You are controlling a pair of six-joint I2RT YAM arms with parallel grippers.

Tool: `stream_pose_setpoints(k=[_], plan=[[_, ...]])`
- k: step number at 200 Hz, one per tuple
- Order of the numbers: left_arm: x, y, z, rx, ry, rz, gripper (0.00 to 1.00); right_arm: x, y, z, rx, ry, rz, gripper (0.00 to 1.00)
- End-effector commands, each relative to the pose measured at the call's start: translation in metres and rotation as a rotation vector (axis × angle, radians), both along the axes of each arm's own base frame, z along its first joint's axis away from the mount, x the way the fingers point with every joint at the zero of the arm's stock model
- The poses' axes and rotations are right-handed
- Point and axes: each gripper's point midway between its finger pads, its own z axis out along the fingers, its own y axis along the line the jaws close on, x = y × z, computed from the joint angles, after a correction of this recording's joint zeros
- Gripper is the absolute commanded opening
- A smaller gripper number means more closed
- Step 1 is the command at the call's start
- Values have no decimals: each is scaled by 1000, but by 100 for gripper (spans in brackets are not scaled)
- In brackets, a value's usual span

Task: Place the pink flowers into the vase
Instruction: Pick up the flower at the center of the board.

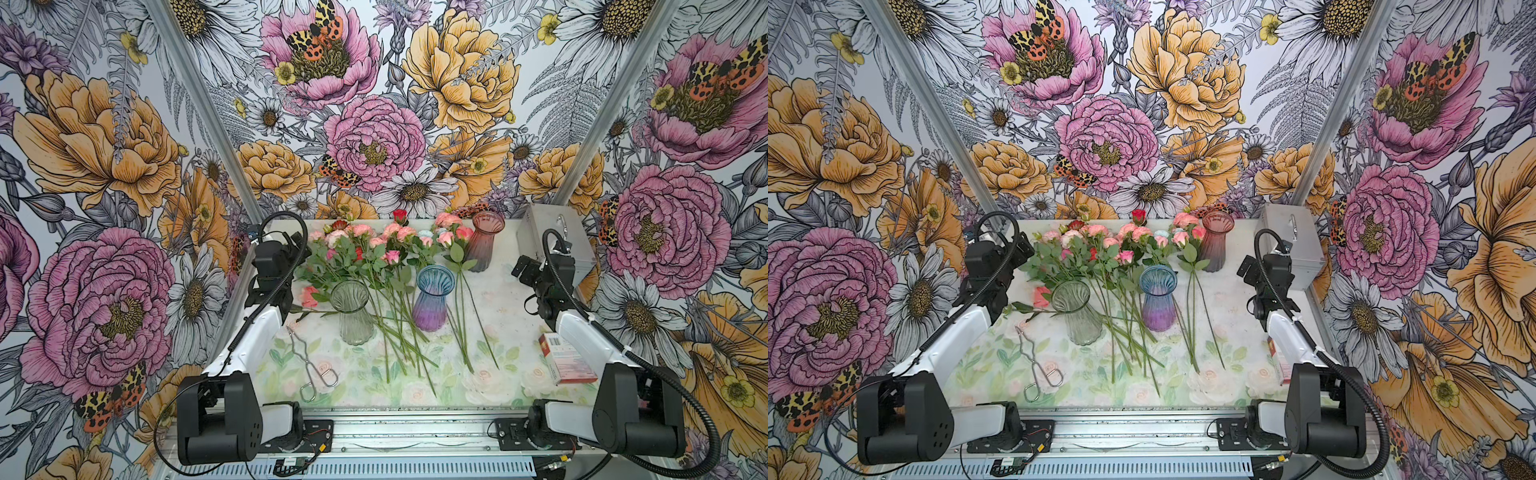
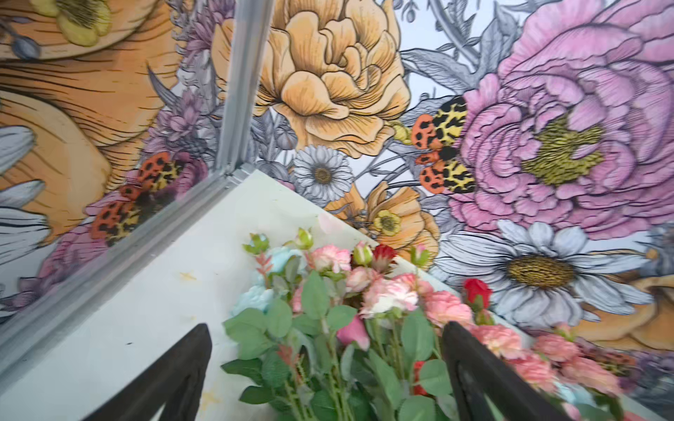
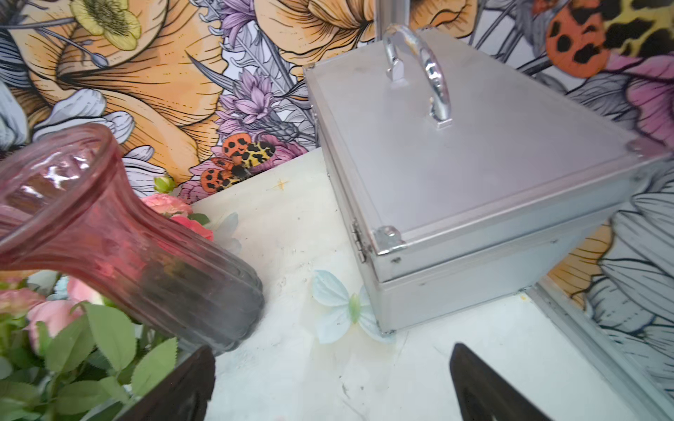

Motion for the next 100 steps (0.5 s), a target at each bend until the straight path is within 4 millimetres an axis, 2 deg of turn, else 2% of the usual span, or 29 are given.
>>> stream_pose_setpoints(k=[1,22,39,48,62,75,100], plan=[[-8,-41,31,-216,10,-236,99,-6,42,14,77,58,159,100],[-22,-73,80,-71,-45,-333,99,-7,67,5,93,129,244,100],[-37,-116,115,61,-112,-475,99,-10,84,-17,108,211,298,100],[-44,-143,124,124,-137,-567,99,-13,94,-31,115,261,321,100],[-53,-180,127,198,-140,-684,99,-18,108,-53,115,336,358,97],[-57,-206,123,230,-127,-746,99,-22,116,-73,109,392,372,95],[-69,-252,111,298,-122,-840,99,-21,125,-91,107,441,384,89]])
